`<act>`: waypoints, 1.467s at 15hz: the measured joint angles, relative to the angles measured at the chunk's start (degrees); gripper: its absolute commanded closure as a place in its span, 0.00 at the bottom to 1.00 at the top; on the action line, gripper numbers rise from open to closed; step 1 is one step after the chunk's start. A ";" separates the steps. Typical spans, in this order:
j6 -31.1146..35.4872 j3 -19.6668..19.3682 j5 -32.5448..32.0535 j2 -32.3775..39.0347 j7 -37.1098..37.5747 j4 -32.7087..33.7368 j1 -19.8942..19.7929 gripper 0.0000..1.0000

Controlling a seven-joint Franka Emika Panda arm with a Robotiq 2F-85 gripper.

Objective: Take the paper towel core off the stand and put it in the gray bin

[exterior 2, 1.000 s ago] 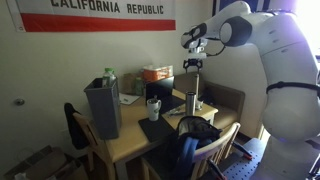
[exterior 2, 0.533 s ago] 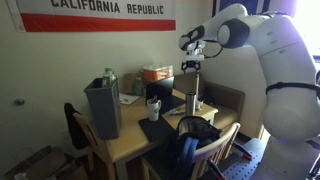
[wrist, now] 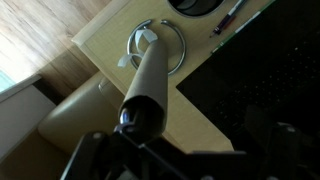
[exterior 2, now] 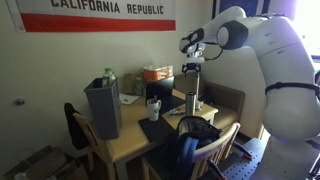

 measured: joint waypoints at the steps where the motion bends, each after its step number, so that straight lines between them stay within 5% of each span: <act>1: 0.01 0.00 0.00 0.02 0.00 -0.14 -0.02 0.00; 11: 0.30 0.00 0.00 0.04 -0.05 -1.84 0.08 0.00; 12: 0.34 0.00 0.00 0.04 -0.05 -1.89 0.08 0.05; 13: 0.37 0.00 0.00 0.03 -0.05 -1.90 0.08 0.26; 15: 0.42 0.00 0.00 0.03 -0.05 -1.90 0.08 0.30; 22: 1.12 -0.11 -0.01 -0.21 -0.05 -1.98 0.01 0.84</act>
